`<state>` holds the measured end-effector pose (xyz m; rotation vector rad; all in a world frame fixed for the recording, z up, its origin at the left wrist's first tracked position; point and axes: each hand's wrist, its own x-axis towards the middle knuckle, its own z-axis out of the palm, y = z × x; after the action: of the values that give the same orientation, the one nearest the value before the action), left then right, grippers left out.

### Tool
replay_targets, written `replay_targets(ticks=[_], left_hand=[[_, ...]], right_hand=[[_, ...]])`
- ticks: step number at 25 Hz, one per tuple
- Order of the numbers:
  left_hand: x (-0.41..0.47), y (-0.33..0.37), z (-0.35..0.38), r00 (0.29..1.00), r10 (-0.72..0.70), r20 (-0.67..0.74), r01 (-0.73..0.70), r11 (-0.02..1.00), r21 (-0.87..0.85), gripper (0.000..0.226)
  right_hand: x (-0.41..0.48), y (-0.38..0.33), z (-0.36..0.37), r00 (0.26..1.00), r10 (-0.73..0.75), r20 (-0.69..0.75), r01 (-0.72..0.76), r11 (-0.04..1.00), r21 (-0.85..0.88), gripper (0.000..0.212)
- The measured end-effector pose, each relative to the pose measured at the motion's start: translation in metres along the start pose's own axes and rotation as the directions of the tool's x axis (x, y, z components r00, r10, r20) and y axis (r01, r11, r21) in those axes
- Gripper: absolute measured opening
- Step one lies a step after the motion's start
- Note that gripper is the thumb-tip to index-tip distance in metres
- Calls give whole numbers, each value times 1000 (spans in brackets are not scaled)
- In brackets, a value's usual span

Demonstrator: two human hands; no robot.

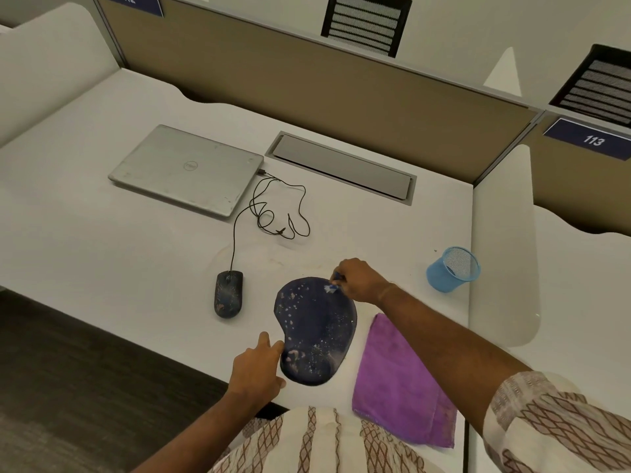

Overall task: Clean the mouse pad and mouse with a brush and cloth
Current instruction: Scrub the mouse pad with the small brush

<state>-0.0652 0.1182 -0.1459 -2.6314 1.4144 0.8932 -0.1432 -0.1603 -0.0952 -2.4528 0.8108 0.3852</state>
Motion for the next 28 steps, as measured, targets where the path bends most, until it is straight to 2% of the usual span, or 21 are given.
replay_targets(ticks=[6, 11, 14, 21, 28], left_hand=[[1, -1, -1, 1000, -1, 0, 1, 1000, 10, 64], [1, 0, 0, 1000, -3, 0, 3, 1000, 12, 63], [1, 0, -1, 1000, -3, 1, 3, 1000, 7, 63], [0, 0, -1, 1000, -4, -8, 4, 1000, 15, 63], [0, 0, 0, 1000, -1, -15, 2, 1000, 17, 62]], right_hand=[[-6, 20, -12, 999, 49, 15, -48, 998, -43, 19], [-8, -8, -4, 991, -92, -94, 100, 991, 87, 15], [-7, -22, 12, 992, -103, -69, 112, 983, 146, 14], [-15, -3, 12, 998, -44, 55, 44, 999, 5, 16], [-29, 25, 2, 995, 4, 99, 8, 992, -126, 13]])
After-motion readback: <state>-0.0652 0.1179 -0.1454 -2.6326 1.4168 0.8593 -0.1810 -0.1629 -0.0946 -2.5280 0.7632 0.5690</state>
